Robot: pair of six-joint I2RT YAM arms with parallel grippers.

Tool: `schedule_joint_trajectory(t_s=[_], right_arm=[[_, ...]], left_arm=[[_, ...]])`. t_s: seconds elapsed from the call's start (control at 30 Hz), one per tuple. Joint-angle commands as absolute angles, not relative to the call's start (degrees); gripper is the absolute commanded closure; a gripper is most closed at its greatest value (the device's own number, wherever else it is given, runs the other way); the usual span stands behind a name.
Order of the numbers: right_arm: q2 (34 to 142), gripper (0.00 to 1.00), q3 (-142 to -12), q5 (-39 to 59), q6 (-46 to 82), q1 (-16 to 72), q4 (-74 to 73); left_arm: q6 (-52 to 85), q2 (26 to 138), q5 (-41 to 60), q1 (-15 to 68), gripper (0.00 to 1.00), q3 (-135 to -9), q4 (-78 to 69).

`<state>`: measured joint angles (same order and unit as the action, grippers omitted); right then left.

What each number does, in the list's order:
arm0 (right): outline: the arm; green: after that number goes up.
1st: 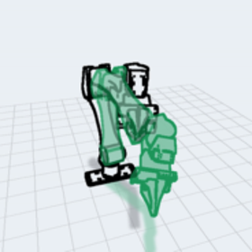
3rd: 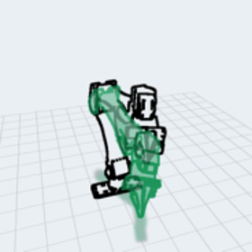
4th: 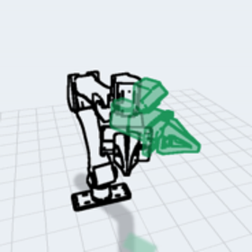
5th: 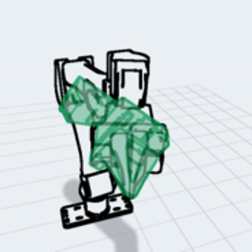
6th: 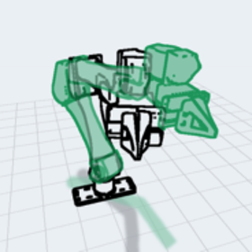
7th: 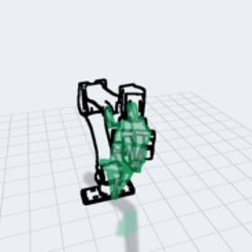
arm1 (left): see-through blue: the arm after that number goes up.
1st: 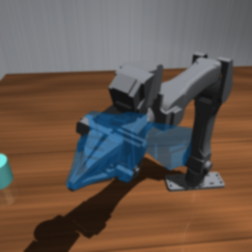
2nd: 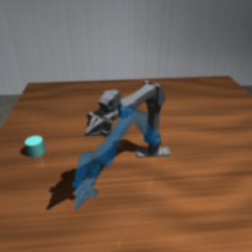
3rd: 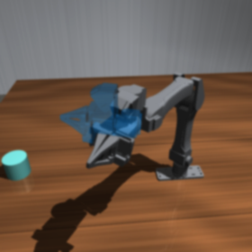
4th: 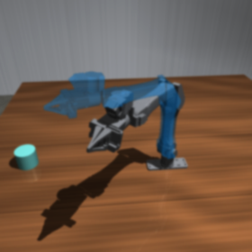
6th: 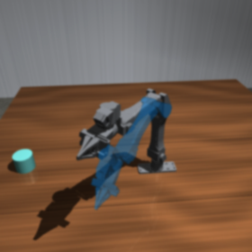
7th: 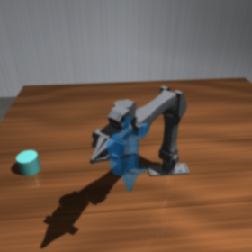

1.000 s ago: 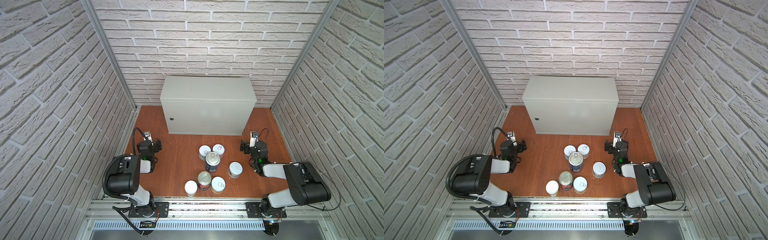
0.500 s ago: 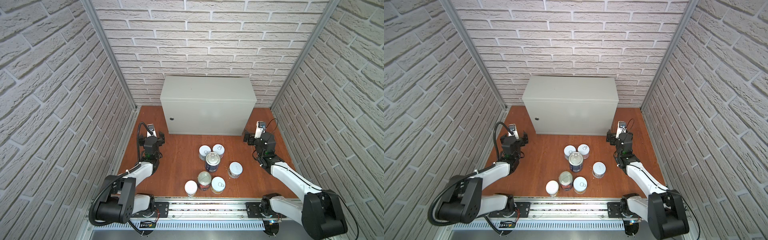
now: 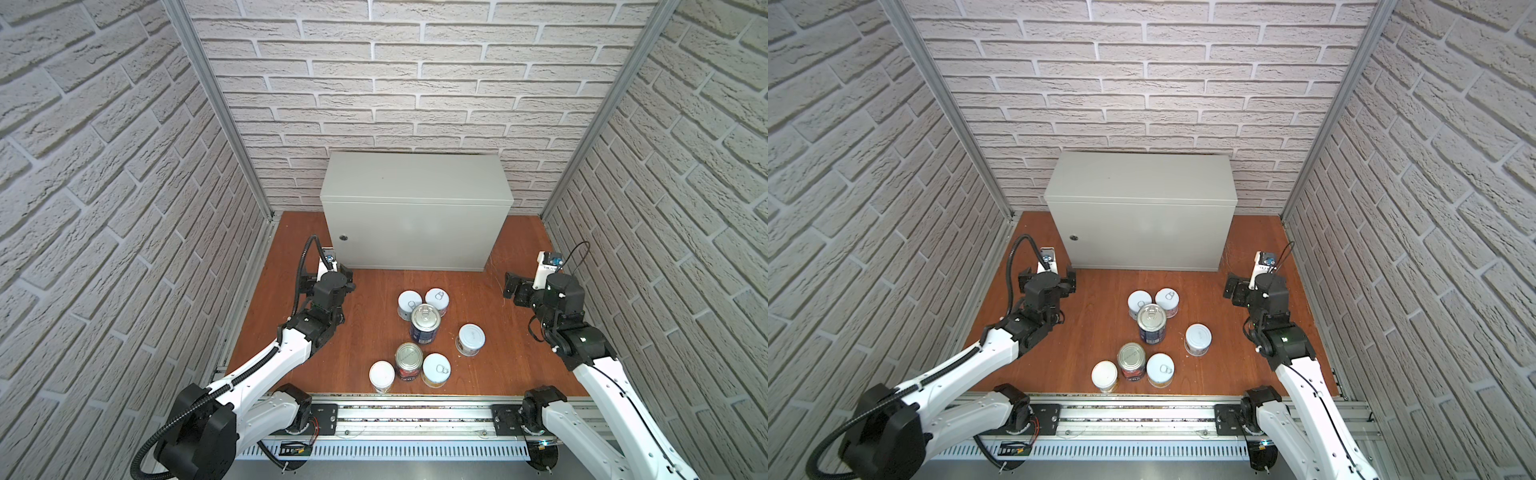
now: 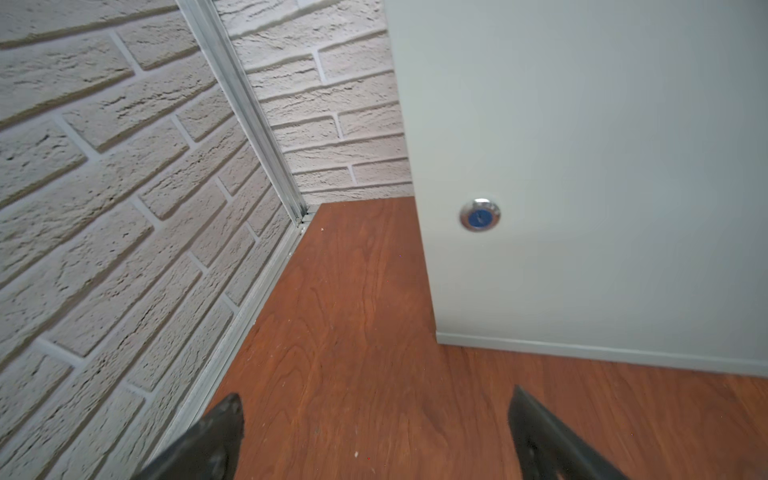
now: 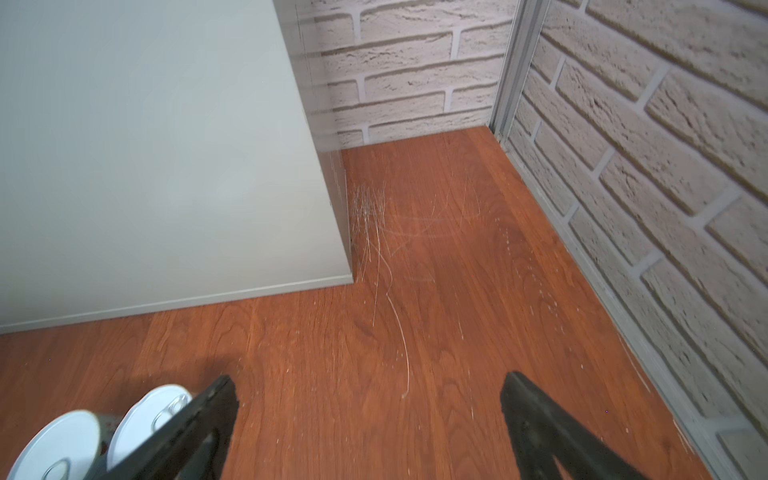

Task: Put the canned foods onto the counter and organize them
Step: 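Move the left gripper toward the cans while the right gripper reaches over them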

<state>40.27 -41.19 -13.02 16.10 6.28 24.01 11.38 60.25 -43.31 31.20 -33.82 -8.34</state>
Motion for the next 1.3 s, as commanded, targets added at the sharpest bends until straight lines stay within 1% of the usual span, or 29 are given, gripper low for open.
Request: schedule_joint_trajectory(t_s=[0.0,0.1,0.27,0.37,0.43,0.57,0.7,0.83,0.97,1.27], right_arm=[[36.4,0.0,-42.7,-11.8,21.7,6.6,31.5],[34.0,0.0,-44.4,-9.0,24.0,6.6,36.2],[32.6,0.0,-46.4,-0.6,24.8,6.5,39.8],[33.2,0.0,-46.5,0.4,25.1,6.6,41.7],[33.5,0.0,-46.4,0.2,25.2,6.5,43.2],[32.9,0.0,-45.7,1.4,26.4,6.6,44.2],[32.9,0.0,-45.2,4.7,28.1,6.7,44.6],[33.1,0.0,-43.6,6.3,29.9,7.8,43.6],[34.1,0.0,-42.6,5.7,31.5,10.2,41.7],[41.3,0.01,-43.1,-2.7,31.6,21.0,38.2]], left_arm=[[16.4,58.4,-45.3,33.9,0.02,-36.3,0.6],[19.2,59.1,-38.7,34.8,0.02,-38.1,4.2],[24.5,63.1,-37.5,37.7,0.02,-41.8,8.2],[25.1,65.7,-37.6,39.1,0.02,-43.1,7.7],[24.2,67.3,-37.3,39.7,0.02,-43.1,5.6],[18.0,70.0,-34.8,41.2,0.02,-42.4,0.2],[17.1,71.6,-34.5,43.3,0.02,-41.6,-2.2],[15.6,72.2,-30.2,44.3,0.02,-40.5,-3.7],[16.6,72.1,-29.5,44.6,0.02,-39.3,-5.3],[17.6,71.3,-28.1,44.6,0.02,-38.1,-6.3]])
